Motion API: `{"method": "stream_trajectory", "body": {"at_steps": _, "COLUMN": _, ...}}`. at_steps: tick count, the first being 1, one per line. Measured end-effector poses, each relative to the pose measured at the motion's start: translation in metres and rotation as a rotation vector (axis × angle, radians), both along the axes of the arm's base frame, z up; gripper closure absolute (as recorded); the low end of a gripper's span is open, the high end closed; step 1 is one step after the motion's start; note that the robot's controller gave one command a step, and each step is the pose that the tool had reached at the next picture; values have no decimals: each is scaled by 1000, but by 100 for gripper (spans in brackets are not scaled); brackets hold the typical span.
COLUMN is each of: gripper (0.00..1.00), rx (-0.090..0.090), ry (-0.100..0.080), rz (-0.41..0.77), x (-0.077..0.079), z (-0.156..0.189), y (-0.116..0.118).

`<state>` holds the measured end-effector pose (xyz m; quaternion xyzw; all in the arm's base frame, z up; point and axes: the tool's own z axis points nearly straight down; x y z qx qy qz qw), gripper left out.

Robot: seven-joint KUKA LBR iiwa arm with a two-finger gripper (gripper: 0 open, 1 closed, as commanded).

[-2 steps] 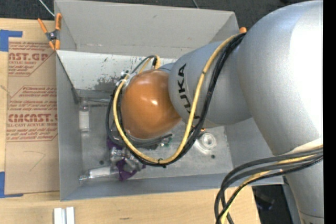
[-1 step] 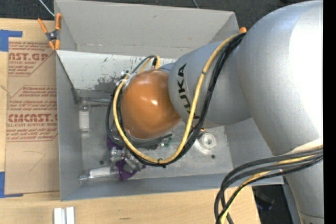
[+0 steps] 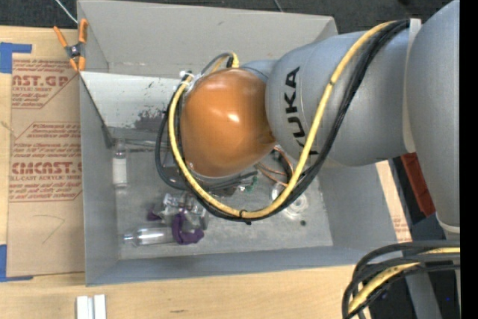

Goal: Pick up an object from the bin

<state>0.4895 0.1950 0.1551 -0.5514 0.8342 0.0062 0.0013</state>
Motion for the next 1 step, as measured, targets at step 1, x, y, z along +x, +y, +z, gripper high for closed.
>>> {"method": "stream_trajectory", "body": {"at_steps": 1, "gripper": 100, "rx": 3, "ry": -9, "rz": 32, "x": 9, "z": 57, "y": 24}}
